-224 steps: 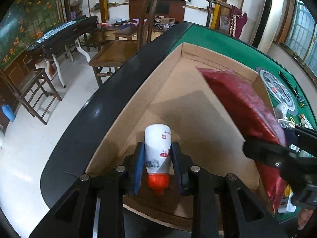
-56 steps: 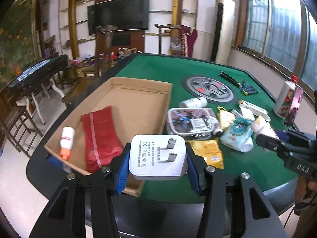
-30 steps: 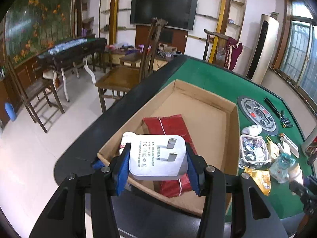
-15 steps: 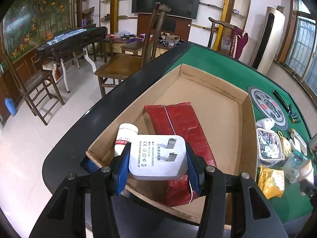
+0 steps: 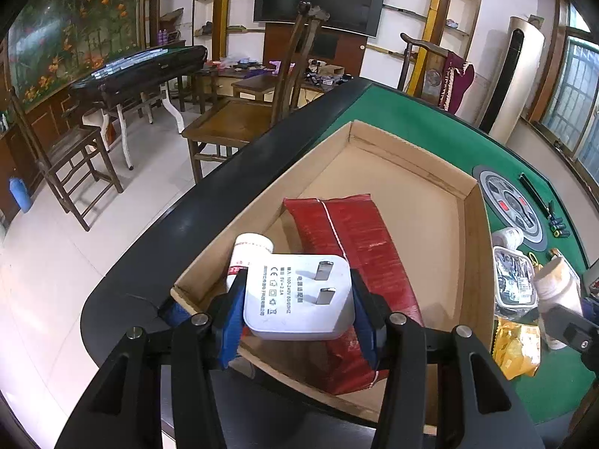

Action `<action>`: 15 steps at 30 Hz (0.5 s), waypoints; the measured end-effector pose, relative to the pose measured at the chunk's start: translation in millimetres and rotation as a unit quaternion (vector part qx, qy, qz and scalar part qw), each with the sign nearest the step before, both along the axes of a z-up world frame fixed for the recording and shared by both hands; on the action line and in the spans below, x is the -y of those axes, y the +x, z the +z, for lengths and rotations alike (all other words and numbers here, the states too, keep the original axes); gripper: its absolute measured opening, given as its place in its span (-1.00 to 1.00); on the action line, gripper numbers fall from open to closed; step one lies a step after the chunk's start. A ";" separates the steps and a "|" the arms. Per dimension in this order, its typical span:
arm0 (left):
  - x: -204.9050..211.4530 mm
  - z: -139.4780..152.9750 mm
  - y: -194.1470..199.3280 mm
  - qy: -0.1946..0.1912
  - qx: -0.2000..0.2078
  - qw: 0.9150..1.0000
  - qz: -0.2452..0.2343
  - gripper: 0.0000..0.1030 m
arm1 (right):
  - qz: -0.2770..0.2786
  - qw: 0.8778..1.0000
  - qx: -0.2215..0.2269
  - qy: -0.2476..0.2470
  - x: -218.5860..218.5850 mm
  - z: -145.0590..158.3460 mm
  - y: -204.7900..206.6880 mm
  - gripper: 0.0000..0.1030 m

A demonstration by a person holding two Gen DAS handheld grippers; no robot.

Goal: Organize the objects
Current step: 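Carry the charger and pill bottle with both grippers to the cardboard tray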

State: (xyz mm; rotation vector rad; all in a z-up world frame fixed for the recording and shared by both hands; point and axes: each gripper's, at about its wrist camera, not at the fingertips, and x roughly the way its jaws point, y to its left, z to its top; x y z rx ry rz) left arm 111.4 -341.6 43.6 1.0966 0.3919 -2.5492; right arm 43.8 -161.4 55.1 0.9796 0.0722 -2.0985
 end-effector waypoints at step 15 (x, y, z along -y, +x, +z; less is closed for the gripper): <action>4.0 -7.1 -15.5 -0.013 0.011 1.000 -0.009 -0.04 | 0.007 0.997 -0.022 0.078 77.1 -27.3 -25.2 -0.28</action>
